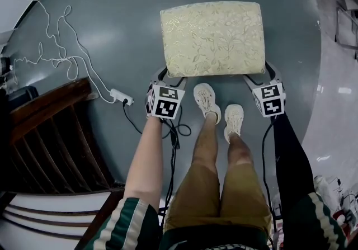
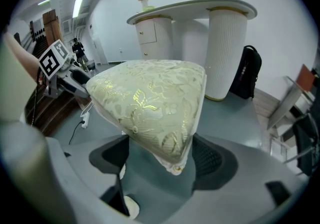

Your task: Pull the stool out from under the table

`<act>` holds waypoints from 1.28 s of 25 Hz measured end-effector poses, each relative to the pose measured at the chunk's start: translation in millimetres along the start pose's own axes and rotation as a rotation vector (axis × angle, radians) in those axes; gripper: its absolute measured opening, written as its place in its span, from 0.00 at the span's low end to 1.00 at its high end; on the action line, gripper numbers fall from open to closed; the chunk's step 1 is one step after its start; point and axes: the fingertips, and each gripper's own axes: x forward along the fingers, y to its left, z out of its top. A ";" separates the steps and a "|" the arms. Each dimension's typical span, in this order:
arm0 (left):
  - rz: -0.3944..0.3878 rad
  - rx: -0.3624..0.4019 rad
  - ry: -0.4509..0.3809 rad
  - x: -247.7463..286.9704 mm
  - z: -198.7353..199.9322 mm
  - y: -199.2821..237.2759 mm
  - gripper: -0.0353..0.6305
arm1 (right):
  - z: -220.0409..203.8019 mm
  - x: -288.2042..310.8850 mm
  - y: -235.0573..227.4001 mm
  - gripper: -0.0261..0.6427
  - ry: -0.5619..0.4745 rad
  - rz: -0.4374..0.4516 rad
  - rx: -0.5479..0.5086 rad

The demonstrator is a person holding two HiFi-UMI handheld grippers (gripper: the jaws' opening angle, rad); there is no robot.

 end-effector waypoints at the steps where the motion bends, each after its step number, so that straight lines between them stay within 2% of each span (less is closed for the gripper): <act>1: 0.002 -0.004 0.006 -1.2 0.5 -0.2 0.51 | 1.0 -0.9 -0.3 0.64 0.003 0.005 -0.001; 11: 0.018 -0.038 0.082 2.8 -8.0 -7.1 0.50 | -5.6 2.9 -3.1 0.64 0.068 0.045 -0.010; 17: 0.031 -0.041 0.058 3.4 -4.0 -4.6 0.52 | -4.3 4.4 -6.2 0.66 0.055 0.019 -0.025; 20: 0.068 -0.088 0.025 -7.2 -8.4 -3.9 0.50 | -13.9 -9.4 -4.3 0.66 0.075 -0.008 0.018; 23: 0.084 -0.170 0.037 -32.0 -14.6 -10.9 0.48 | -17.4 -41.4 -4.0 0.66 0.081 -0.024 0.039; 28: 0.109 -0.217 -0.048 -77.9 21.1 -23.1 0.48 | 27.1 -92.7 -3.0 0.65 -0.035 -0.021 0.070; 32: 0.153 -0.224 -0.194 -133.9 55.5 -44.2 0.49 | 71.1 -148.7 4.2 0.63 -0.179 -0.037 0.088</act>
